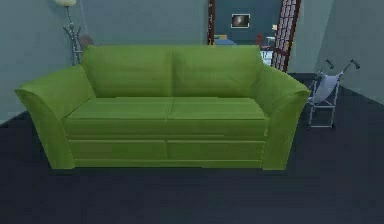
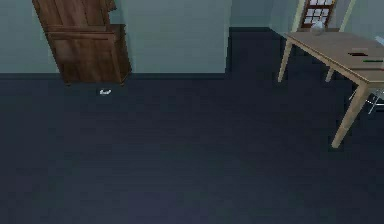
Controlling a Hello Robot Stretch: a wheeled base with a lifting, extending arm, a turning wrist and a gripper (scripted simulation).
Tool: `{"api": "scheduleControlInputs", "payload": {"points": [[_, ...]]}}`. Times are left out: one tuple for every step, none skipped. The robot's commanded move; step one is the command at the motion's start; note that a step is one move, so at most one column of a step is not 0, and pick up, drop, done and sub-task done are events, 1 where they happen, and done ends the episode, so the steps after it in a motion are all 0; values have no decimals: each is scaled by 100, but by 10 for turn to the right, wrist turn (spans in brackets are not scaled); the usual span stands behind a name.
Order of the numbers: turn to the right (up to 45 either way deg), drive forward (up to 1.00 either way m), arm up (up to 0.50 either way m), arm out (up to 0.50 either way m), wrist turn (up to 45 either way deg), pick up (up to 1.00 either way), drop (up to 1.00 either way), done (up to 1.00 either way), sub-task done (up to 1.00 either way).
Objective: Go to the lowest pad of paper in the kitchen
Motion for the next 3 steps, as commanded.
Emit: {"api": "scheduleControlInputs", "payload": {"points": [[0, 10, 0, 0, 0, 0, 0, 0, 0], [-450, 0, 0, 0, 0, 0, 0, 0, 0], [-420, 0, 0, 0, 0, 0, 0, 0, 0]]}}
